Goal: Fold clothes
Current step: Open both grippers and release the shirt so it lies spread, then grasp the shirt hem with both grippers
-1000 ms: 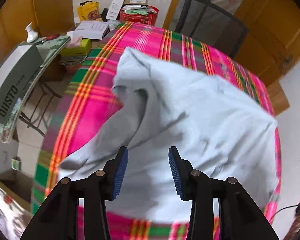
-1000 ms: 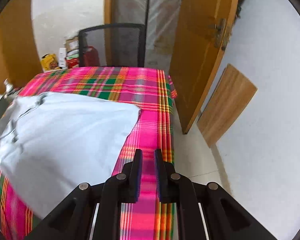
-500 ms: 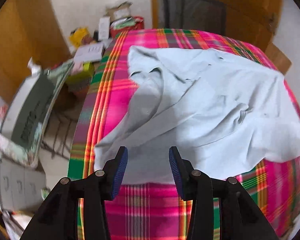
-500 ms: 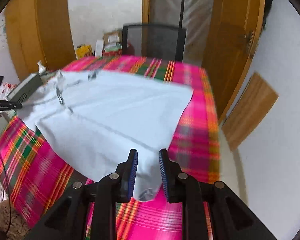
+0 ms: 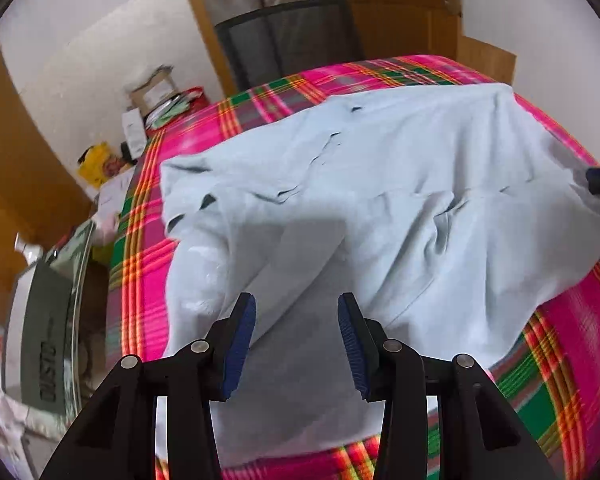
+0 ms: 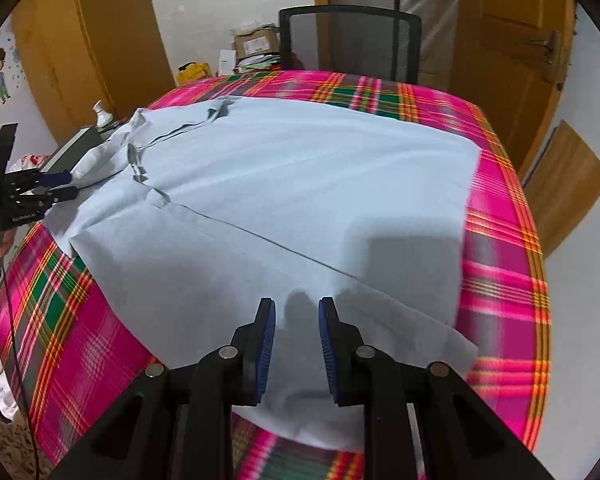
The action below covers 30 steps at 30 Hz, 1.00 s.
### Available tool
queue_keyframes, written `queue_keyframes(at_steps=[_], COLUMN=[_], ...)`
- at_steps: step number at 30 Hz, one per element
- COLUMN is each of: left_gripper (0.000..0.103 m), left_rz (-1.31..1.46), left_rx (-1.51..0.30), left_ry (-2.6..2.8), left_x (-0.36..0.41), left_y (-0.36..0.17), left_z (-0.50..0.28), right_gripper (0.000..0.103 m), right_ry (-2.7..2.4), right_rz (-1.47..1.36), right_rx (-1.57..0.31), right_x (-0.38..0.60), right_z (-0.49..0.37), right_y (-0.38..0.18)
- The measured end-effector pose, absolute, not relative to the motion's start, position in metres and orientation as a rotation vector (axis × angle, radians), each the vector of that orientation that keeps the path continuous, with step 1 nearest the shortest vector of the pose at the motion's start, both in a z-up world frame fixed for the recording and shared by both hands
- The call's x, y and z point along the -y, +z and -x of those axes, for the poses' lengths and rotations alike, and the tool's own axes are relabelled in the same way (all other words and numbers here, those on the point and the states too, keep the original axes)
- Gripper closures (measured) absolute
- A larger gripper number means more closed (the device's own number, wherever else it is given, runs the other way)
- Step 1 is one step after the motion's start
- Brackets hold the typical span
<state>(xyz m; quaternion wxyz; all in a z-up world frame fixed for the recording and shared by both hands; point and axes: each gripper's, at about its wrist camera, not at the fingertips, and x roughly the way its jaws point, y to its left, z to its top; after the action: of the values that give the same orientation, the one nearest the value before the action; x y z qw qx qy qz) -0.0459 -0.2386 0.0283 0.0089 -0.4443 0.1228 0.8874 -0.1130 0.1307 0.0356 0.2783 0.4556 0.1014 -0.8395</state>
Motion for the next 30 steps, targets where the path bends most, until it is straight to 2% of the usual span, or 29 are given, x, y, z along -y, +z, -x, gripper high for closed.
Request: queue_keyframes(at_steps=[3,8,11,13,18,21,30], left_gripper=[0.058,0.058,0.059,0.063,0.089,0.098,0.1], left_rz=[1.392,1.419,1.432,1.435,1.441,1.443,1.378], left_rx=[-0.422,-0.383,-0.326,-0.291,-0.274,-0.214,-0.078], left_ry=[2.774,2.766,2.767,2.76,2.742,2.752,2.837], left_x=[0.234,0.24,0.246,0.248,0.25,0.255,0.275], left_y=[0.022,0.016,0.014,0.013,0.011,0.011,0.024], left_z=[0.053,0.064,0.069,0.07,0.072,0.073,0.065], right_gripper=[0.08,0.08,0.075,0.073,0.071,0.07,0.07], right_ry=[-2.227,-2.17,-2.131,-2.128,-2.137,-2.145,-2.182], right_rz=[-1.226,-1.211,-1.191,-1.177,-1.116,-1.101,-1.099], right_rx=[-0.29,-0.311,-0.348,-0.4,-0.487,-0.518,-0.485], right_x=[-0.12,-0.104,-0.089,-0.078,-0.062,-0.059,-0.058], right_z=[0.117,0.119,0.12,0.121,0.125,0.126,0.126], right_y=[0.031,0.025,0.021,0.017,0.016,0.016,0.015])
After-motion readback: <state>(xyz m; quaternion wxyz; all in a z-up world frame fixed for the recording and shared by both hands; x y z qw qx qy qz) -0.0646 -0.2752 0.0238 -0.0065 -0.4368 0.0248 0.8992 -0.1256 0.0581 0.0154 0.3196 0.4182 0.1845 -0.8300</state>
